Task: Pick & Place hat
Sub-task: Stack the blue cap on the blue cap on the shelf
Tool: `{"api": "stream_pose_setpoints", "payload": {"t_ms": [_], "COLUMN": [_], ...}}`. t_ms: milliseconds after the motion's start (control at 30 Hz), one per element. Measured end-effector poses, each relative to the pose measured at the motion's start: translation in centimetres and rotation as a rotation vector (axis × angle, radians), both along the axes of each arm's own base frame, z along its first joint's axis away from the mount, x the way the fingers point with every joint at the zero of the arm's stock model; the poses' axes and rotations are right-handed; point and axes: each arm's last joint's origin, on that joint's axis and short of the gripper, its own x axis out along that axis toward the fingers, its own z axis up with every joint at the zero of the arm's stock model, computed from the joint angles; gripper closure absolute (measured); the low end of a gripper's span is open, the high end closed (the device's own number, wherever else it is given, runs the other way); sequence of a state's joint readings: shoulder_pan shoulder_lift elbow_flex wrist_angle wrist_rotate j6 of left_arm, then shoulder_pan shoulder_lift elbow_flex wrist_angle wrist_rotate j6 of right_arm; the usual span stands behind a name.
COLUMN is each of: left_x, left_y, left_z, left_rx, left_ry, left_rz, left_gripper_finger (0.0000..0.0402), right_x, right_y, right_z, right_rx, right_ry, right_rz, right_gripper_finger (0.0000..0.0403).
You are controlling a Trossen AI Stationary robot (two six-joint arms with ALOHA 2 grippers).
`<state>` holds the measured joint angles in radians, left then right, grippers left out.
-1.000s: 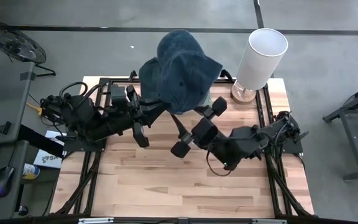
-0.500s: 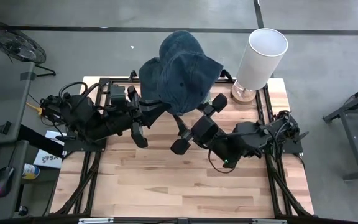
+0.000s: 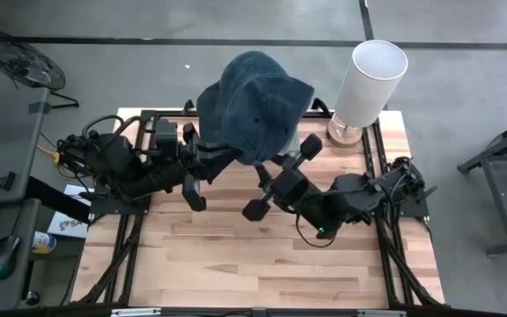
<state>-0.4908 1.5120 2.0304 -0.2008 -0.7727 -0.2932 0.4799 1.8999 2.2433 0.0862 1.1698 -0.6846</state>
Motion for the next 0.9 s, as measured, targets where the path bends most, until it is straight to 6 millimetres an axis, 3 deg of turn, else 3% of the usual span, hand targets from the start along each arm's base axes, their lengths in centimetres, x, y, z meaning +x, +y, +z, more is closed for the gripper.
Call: {"api": "stream_pose_setpoints", "payload": {"t_ms": [100, 300, 633, 900], "left_x": [0.0, 0.0, 0.0, 0.1], "left_y": [0.0, 0.0, -0.1, -0.2], "left_z": [0.0, -0.1, 0.0, -0.4], "left_rx": [0.001, 0.003, 0.162, 0.445], "left_ry": [0.001, 0.003, 0.045, 0.157], "left_rz": [-0.001, -0.005, -0.006, 0.035], "left_gripper_finger": [0.0392, 0.0387, 0.0276, 0.0239], "right_x": [-0.2, -0.6, -1.5, -2.5], "right_y": [0.4, 1.1, 2.1, 3.3], "right_z": [0.0, 0.0, 0.1, 0.2], "right_rx": [-0.019, -0.019, -0.022, -0.005], "right_ry": [0.017, 0.021, 0.064, 0.073], "right_rz": [0.006, 0.018, -0.021, -0.021], "right_gripper_finger": [0.0387, 0.0393, 0.0393, 0.0394]}}
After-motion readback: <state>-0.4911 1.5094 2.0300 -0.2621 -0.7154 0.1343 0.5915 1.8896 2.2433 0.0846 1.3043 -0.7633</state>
